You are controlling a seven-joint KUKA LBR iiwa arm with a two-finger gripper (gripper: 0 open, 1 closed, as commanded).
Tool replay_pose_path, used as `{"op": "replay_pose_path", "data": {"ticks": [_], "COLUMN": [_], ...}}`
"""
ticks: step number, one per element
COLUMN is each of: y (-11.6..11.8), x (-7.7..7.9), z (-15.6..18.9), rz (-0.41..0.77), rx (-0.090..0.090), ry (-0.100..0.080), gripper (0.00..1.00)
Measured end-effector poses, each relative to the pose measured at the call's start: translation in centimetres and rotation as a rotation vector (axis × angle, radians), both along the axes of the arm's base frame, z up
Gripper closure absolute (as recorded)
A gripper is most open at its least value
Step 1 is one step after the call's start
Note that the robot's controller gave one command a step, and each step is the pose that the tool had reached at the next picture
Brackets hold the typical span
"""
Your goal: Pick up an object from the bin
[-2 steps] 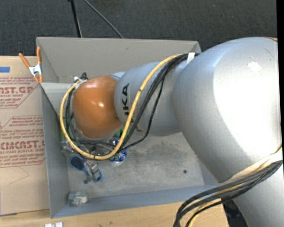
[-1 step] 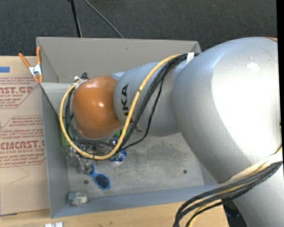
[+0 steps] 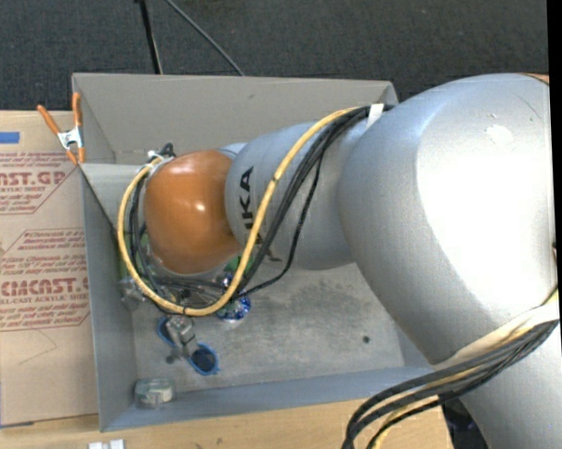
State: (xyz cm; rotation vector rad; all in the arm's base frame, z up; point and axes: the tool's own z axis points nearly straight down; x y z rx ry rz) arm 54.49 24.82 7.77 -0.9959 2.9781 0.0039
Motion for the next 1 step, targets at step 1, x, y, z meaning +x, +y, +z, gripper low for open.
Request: {"op": "replay_pose_path", "data": {"ticks": [1], "y": [-4.17], "x": [-1.95], "z": [-0.85], "rz": [0.129], "rx": [-0.003], "ry": [0.002], "gripper": [0.0]}}
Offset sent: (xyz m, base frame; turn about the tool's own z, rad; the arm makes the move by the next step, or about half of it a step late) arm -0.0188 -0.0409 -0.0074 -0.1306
